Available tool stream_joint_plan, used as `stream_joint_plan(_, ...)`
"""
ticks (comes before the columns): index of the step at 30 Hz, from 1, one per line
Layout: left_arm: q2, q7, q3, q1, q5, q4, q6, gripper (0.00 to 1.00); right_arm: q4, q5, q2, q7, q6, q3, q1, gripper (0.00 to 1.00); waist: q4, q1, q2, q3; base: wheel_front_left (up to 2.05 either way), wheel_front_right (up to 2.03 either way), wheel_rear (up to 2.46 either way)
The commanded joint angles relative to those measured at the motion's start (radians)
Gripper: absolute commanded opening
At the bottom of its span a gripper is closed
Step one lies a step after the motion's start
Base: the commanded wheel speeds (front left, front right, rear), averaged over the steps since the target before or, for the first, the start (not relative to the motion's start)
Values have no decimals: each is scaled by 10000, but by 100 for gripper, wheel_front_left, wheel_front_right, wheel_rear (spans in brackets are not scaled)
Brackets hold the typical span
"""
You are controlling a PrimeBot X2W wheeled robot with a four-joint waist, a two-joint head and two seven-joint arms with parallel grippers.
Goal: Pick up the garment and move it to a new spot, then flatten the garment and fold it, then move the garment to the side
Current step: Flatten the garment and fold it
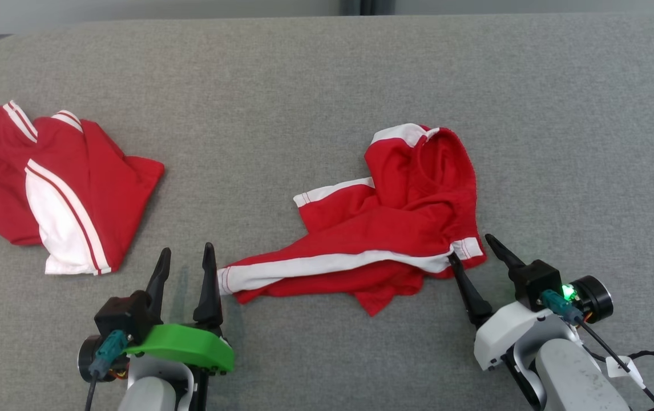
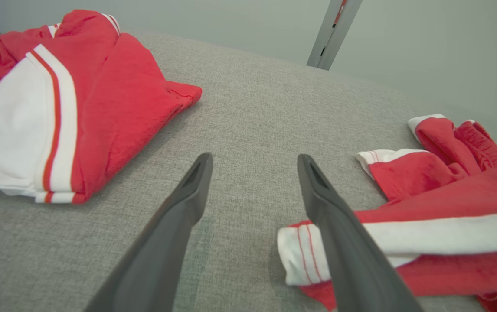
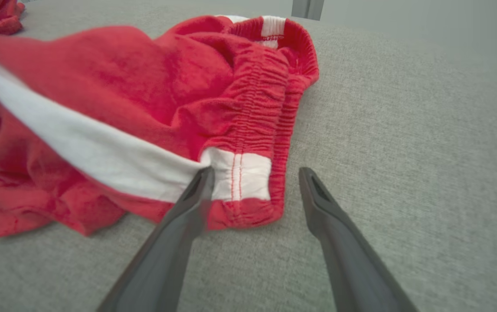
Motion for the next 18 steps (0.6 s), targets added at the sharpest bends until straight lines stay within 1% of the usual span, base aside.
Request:
stream_joint_plan(1,46,-6,-15,-216,-18,-28,-48,100,37,121,-98,-49,-7,49,-80,100,33,0,0,65,0,0,0)
stream_joint_plan(3,46,-6,-33,-225,14,-19,-46,100,67,167,-115,-49,-7,140,-108,100,43,0,0,94,0,0,0)
stream_joint_plan(4,46,-6,-39,-227,25,-13,-53,100,64,197,-124,-49,-7,172,-122,75,47,0,0,104,0,0,0)
stream_joint_plan(5,46,-8,-44,-238,40,-6,-62,100,22,196,-136,-49,-7,211,-137,65,51,0,0,111,0,0,0)
stream_joint_plan(6,46,-8,-44,-249,44,-3,-71,100,-19,213,-147,-49,-7,226,-135,42,55,0,0,118,0,0,0)
stream_joint_plan(7,46,-6,-45,-257,43,5,-77,100,-51,232,-151,-49,-7,226,-129,42,56,0,0,122,0,0,0)
stream_joint_plan(8,46,-6,-45,-261,48,13,-84,100,-80,238,-152,-49,-7,226,-114,35,56,0,0,124,0,0,0)
stream_joint_plan(11,46,-6,-47,-249,40,29,-85,100,-192,217,-156,-49,-7,218,-14,31,50,0,0,132,0,0,0)
stream_joint_plan(13,46,-8,-43,-230,50,41,-93,100,-261,209,-157,-49,-7,170,61,13,40,0,0,122,0,0,0)
stream_joint_plan(14,46,-8,-35,-217,58,47,-101,100,-285,199,-152,-49,-7,119,107,14,30,0,0,112,0,0,0)
stream_joint_plan(16,46,-6,-26,-175,62,66,-107,100,-315,172,-142,-49,-7,61,175,21,15,0,0,77,0,0,0)
stream_joint_plan(17,46,-6,-25,-148,63,69,-103,100,-328,163,-136,-49,-7,35,204,22,9,0,0,56,0,0,0)
stream_joint_plan(18,46,-6,-26,-119,67,78,-96,100,-337,154,-131,-49,-7,6,236,20,1,0,0,35,0,0,0)
